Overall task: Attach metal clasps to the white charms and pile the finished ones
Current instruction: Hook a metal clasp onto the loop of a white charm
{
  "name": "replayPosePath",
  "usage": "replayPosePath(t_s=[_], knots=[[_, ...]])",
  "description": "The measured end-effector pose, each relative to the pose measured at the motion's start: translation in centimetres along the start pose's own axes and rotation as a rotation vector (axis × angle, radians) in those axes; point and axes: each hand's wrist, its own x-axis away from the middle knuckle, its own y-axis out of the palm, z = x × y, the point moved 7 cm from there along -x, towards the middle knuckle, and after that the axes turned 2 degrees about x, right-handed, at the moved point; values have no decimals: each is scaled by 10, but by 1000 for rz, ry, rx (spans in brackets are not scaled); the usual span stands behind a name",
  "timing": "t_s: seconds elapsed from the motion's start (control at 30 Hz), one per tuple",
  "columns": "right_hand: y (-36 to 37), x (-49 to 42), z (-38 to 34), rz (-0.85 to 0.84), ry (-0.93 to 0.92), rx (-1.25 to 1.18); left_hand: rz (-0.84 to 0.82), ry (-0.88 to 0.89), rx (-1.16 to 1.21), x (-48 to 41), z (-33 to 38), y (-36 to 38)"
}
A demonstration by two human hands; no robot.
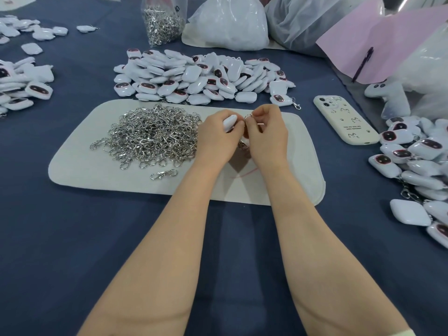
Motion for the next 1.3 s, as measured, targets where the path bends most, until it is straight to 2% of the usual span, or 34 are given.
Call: replayPosePath(t_s=[0.47, 0.8, 1.1, 1.3], knots=[[7, -2, -2, -52, -41, 45, 97, -53, -5, -2, -4, -7], [11, 2, -8, -106, -83, 97, 95, -48, -27, -2, -4, -7], [14, 2, -7, -152, -34, 53, 152, 13, 43, 0, 2, -12], [9, -1, -6, -117, -6, 29, 144, -93, 203, -1, -3, -10]])
